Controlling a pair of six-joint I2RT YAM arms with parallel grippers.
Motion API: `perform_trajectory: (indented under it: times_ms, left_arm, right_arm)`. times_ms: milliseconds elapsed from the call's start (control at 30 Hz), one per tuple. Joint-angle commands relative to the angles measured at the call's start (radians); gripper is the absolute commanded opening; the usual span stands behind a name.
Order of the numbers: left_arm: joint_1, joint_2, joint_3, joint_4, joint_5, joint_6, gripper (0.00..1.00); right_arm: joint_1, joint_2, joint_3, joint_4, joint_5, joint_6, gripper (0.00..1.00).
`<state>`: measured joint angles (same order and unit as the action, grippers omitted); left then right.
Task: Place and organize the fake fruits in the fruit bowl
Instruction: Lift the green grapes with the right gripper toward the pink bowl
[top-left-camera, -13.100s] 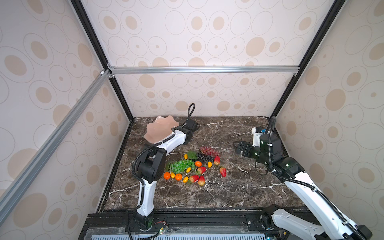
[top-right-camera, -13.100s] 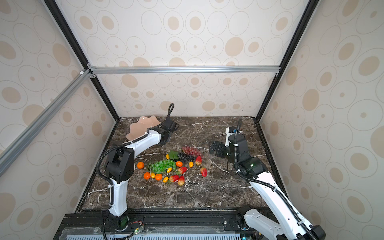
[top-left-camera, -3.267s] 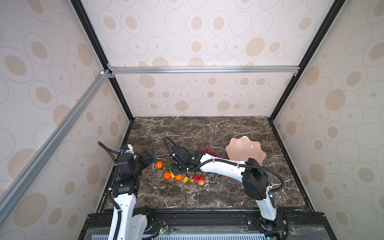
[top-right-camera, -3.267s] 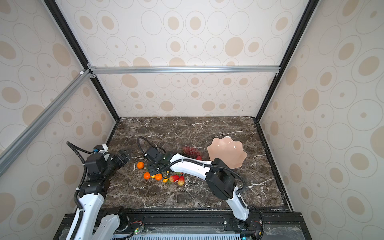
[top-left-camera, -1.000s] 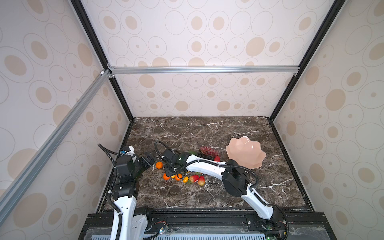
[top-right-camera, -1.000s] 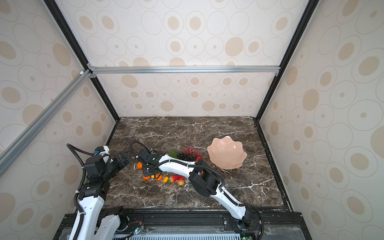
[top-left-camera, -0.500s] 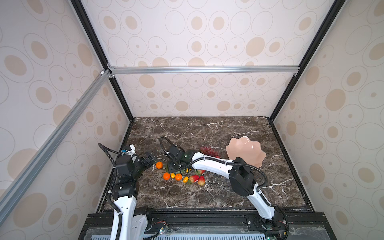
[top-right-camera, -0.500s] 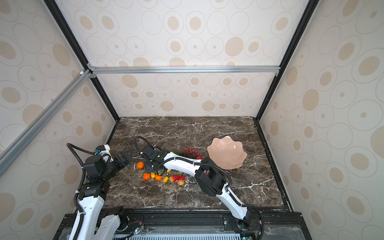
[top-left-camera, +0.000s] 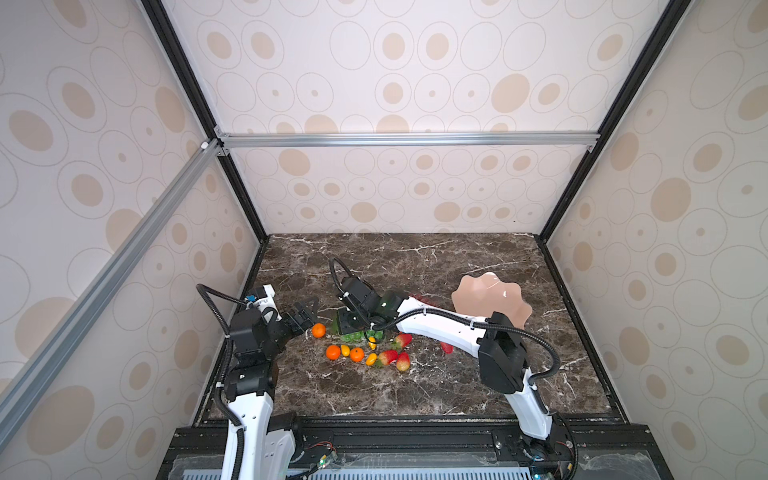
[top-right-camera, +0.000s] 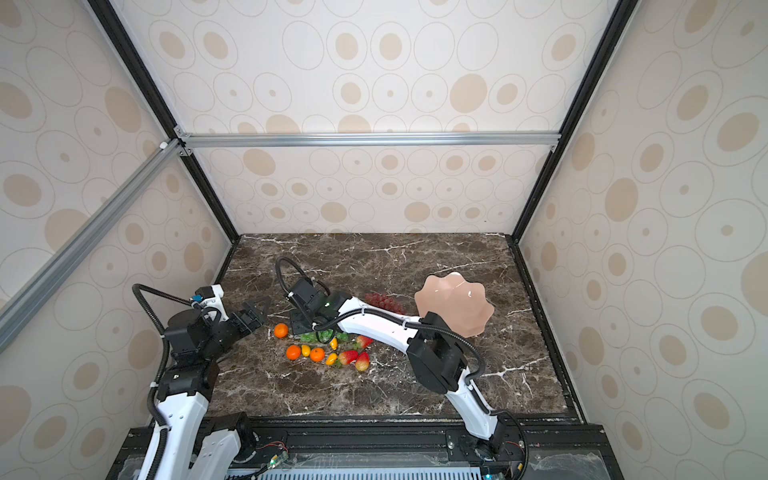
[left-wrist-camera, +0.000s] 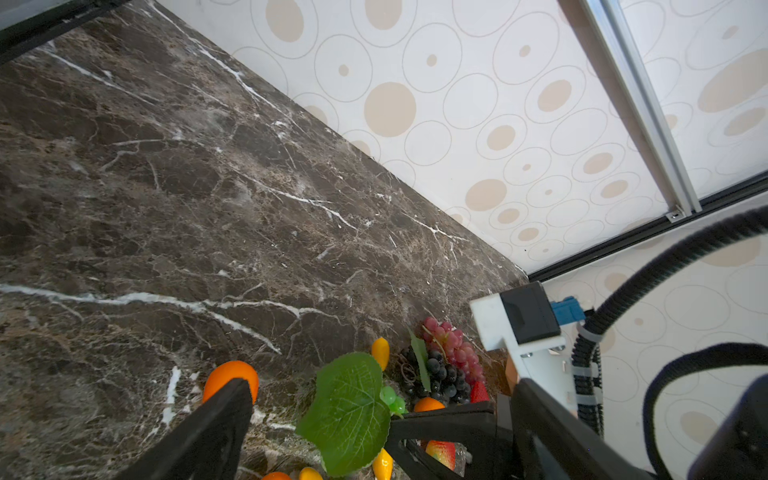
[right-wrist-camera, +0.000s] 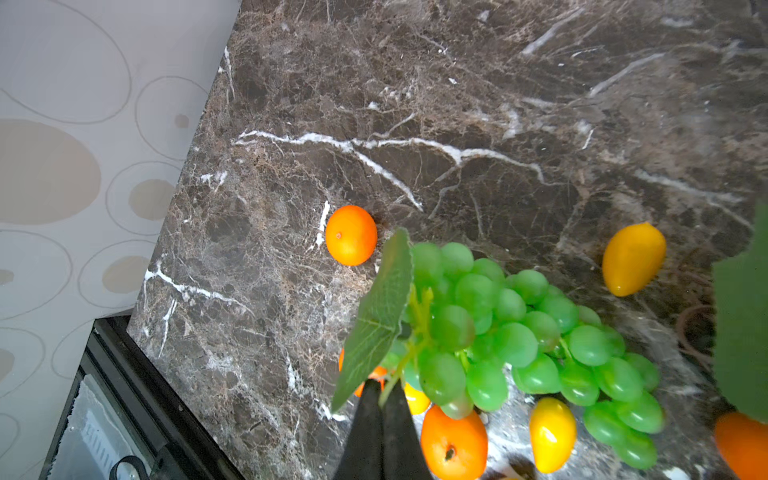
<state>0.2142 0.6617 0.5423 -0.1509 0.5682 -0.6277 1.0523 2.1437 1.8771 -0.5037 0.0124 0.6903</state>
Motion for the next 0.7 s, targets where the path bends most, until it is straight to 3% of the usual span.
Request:
perform_trajectory:
  times_ms: [0,667]
  left_arm:
    - [0.005,-0.014,-0.002,0.057,0.057,0.008,0.98]
    - [-0.15,0.004,-0.002,0.193,0.085,-0.001,0.98]
  right_arm:
    - [-0.006,-0.083,-0.026,0.022,0.031,-0.008,0.0]
    - [-0.023,-0.298,-0.112,0.016,0.137,-0.077,0.0]
